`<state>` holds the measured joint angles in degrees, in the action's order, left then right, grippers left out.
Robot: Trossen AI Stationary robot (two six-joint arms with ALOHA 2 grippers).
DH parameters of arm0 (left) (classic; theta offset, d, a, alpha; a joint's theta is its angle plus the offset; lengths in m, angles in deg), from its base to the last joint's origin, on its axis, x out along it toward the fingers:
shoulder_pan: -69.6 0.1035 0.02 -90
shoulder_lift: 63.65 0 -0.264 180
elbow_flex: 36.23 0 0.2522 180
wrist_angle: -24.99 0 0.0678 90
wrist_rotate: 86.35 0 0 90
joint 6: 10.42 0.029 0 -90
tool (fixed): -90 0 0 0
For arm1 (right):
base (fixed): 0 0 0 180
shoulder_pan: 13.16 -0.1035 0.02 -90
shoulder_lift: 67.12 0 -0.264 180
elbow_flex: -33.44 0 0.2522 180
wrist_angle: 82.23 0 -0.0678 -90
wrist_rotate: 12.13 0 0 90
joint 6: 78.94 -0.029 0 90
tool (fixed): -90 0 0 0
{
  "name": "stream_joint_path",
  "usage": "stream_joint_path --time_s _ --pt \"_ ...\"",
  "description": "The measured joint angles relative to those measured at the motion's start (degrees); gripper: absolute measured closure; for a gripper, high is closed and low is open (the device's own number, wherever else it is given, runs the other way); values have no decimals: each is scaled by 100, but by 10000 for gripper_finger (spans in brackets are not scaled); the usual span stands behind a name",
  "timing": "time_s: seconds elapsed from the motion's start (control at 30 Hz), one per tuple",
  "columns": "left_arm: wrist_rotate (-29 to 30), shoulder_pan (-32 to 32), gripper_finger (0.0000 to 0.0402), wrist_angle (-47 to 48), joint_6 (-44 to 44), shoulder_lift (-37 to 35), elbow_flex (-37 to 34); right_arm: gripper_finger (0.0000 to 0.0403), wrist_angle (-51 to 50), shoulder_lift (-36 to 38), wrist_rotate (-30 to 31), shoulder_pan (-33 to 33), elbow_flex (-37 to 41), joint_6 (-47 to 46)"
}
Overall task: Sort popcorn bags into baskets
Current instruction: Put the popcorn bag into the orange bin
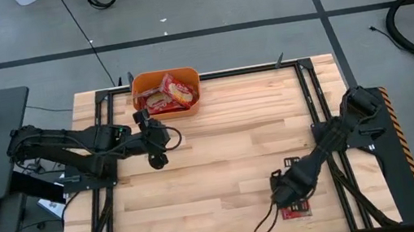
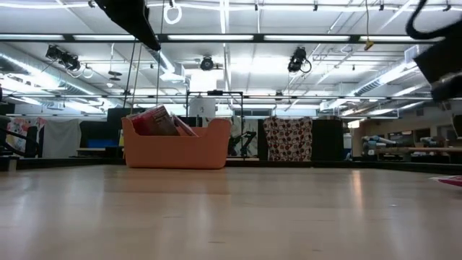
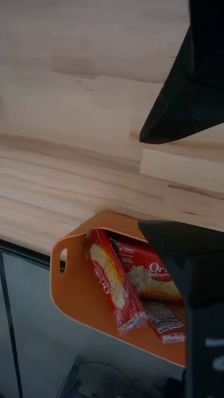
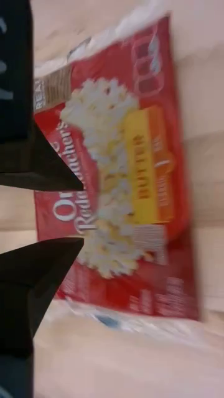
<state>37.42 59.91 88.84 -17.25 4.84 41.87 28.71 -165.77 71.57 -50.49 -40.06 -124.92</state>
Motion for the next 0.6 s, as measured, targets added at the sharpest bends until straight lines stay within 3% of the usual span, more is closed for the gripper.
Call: stream_joint_path --time_s 0.1,0.23,0.3,0.43,0.5,0.6 --pt "-1 0 187 -5 1 0 0 268 218 -37 -164 -16 286 -89" --pt "-1 0 187 -62 4 0 0 268 629 -16 -3 267 618 698" --pt "-2 0 187 -90 11 2 0 268 716 -17 624 584 623 1351" --pt "-2 0 187 -253 12 2 0 268 1270 -72 2652 1374 455 2882" --pt "-4 0 187 -350 11 2 0 268 1941 -82 3149 1744 338 3779" --pt "-7 0 187 -395 11 2 0 268 2790 -70 3435 2178 130 5073"
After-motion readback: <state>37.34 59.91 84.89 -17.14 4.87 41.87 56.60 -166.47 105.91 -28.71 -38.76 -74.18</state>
